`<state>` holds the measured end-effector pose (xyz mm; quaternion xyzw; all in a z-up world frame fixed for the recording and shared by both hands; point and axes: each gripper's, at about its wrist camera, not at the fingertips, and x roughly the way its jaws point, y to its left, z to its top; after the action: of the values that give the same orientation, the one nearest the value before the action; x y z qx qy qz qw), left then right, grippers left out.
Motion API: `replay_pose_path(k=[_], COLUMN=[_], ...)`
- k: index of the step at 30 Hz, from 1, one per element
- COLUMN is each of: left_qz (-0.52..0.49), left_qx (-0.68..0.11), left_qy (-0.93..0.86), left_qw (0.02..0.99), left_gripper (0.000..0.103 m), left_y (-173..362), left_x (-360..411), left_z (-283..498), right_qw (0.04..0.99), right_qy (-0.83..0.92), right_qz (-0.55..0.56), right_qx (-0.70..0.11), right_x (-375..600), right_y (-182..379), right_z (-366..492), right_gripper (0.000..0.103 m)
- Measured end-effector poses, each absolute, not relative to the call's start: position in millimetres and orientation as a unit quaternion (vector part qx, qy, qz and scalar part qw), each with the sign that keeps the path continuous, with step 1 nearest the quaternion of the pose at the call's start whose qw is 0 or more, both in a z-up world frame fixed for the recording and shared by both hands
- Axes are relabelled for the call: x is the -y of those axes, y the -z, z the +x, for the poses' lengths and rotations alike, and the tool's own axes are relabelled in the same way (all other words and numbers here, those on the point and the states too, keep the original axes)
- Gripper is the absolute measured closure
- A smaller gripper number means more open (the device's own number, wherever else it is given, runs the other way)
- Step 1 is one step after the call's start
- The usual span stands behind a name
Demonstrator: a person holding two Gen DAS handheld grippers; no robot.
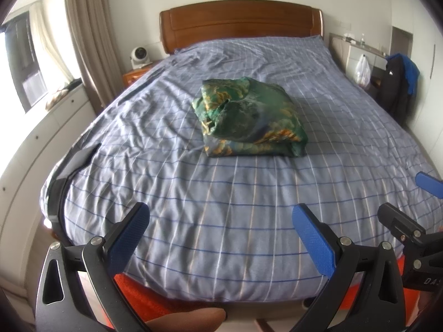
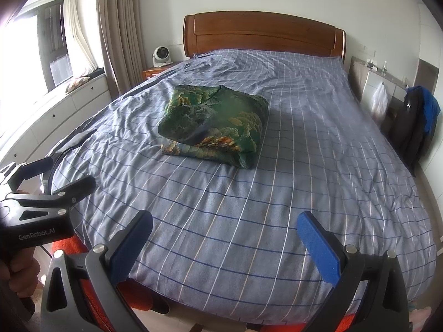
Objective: Fold large clothes
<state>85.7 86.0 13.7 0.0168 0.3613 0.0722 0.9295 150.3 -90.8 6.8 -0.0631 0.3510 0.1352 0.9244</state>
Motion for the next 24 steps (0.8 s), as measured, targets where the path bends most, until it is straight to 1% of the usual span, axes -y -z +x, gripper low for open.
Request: replay_pose_path(k=[11,24], left_qz=[0.016,0.02], left_qx=[-0.35,-0.352], left_qy=[-0.055,-0.055], left_qw=[0.935,0.934], left_gripper=[0.0,0.0], left_y=[-24,-25], left_x=[-80,-75], left_z=[89,87], right_qw=[0.93,0.93], right_qy=[-0.137,-0.128], right_qz=[-0.072,-0.065], right_qx=[-0.334,-0.338], right_x=[88,99], right_y=[-20,-17], right_z=[140,143], right_gripper=[0.0,0.0])
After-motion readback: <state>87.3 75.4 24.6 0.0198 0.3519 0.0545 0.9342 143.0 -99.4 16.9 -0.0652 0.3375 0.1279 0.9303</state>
